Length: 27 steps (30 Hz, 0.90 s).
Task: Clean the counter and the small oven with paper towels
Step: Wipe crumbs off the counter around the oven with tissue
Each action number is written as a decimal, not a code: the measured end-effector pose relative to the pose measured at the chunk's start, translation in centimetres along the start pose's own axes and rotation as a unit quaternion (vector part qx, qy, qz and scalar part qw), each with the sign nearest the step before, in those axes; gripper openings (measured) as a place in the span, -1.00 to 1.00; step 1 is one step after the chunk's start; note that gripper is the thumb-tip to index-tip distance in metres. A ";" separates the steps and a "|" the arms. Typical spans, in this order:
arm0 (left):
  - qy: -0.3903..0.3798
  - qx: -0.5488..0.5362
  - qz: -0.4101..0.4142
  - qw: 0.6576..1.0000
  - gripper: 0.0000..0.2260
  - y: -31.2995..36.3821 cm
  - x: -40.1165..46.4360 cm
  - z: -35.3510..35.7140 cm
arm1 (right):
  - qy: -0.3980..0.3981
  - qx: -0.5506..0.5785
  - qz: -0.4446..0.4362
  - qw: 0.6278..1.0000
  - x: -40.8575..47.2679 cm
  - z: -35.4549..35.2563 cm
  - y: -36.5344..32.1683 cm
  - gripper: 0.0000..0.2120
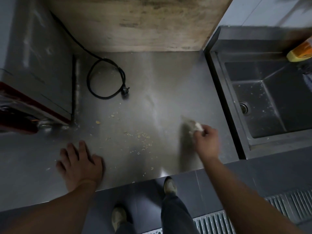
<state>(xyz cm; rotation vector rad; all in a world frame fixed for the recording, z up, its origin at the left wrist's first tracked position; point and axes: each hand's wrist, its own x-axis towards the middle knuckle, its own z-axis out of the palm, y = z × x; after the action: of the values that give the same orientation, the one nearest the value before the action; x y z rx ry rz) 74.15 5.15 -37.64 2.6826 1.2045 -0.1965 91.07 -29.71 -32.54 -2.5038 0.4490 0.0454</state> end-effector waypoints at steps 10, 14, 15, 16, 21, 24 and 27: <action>-0.018 -0.001 -0.002 1.000 -0.32 0.1 0.2 0.0 | 0.022 -0.129 0.145 0.981 -1.2 -3.1 6.3 -0.63; -0.023 0.000 -0.004 1.000 -0.31 0.1 0.2 -0.1 | -0.011 -0.107 0.107 0.988 -6.3 0.8 2.1 -0.67; -0.024 0.002 -0.004 1.000 -0.31 0.1 0.2 -0.1 | -0.026 -0.101 0.092 0.990 -7.4 1.8 0.9 -0.67; -0.023 0.002 -0.003 1.000 -0.31 0.1 0.2 -0.1 | -0.044 -0.095 0.080 0.991 -8.3 2.8 -0.3 -0.68; -0.028 0.002 -0.001 1.000 -0.30 0.1 0.3 -0.4 | -0.136 -0.027 0.009 0.990 -10.9 7.2 -5.9 -0.71; -0.033 0.011 0.001 0.999 -0.30 0.0 0.3 -0.5 | -0.142 0.015 -0.038 0.989 -10.2 7.8 -8.1 -0.72; -0.041 0.014 0.001 0.999 -0.29 0.0 0.4 -0.4 | -0.071 0.019 -0.030 0.997 -6.6 6.9 -9.0 -0.73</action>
<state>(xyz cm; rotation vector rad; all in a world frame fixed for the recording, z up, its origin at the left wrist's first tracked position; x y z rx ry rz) 74.42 5.56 -37.31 2.6699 1.1842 -0.3227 88.29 -16.90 -32.42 -2.4559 0.3118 0.1888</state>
